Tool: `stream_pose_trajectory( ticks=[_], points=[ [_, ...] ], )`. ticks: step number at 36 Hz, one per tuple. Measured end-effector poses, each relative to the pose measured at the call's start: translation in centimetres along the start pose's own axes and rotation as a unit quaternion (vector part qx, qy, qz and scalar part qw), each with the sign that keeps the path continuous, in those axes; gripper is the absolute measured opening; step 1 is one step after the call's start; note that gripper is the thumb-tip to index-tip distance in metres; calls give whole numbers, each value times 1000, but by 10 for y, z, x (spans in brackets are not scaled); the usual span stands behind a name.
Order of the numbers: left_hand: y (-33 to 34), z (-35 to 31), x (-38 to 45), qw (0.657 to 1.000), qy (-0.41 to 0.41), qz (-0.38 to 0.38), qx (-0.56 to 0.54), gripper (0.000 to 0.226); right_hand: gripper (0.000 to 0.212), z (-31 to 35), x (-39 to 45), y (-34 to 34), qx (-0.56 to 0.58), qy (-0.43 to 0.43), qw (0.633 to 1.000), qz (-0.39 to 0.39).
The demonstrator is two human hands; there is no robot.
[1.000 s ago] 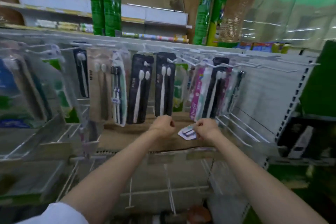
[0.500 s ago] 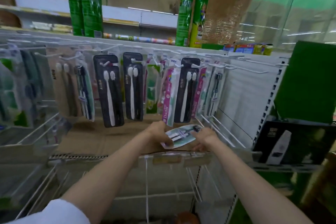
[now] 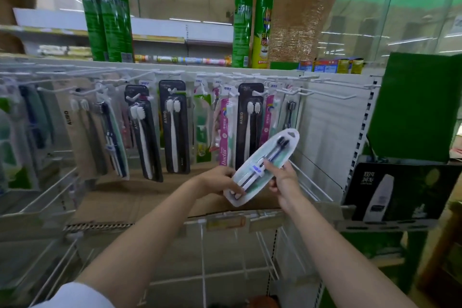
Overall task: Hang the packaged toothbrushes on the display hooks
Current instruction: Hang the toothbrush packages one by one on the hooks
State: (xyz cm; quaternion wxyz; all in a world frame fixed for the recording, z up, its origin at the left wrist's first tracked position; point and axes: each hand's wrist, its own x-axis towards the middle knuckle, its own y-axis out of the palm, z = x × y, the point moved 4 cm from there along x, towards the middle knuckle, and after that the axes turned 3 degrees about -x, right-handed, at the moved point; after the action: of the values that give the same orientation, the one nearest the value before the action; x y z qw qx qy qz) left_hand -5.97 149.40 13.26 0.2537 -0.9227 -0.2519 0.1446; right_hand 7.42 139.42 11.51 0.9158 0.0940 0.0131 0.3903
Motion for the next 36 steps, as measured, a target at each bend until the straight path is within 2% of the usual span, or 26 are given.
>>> stream_pose_trajectory(
  ticks=[2, 5, 11, 15, 19, 29, 36],
  points=[
    [-5, 1, -1, 999, 8, -9, -34, 14, 18, 10, -4, 5, -6, -29, 999, 19],
    [-18, 2, -5, 988, 24, -35, -147, 17, 28, 23, -6, 17, -10, -49, 998, 48],
    [-52, 4, -19, 940, 55, -154, -299, 14, 33, 27, -11, 46, -62, -92, 990, 83],
    [-69, 6, -29, 935, 79, -171, -301, 20, 22, 31, -17, 68, -88, -114, 980, 141],
    [-80, 9, -40, 924, 73, -197, -319, 20, 23, 36, -21, 94, -129, -137, 965, 183],
    [-101, 21, -63, 907, 42, -238, -345, 30, 19, 50, -22, 131, -156, -162, 959, 172],
    [-109, 29, -71, 912, 59, -223, -340, 29, 16, 43, -19, 132, -127, -191, 962, 145]
  ],
)
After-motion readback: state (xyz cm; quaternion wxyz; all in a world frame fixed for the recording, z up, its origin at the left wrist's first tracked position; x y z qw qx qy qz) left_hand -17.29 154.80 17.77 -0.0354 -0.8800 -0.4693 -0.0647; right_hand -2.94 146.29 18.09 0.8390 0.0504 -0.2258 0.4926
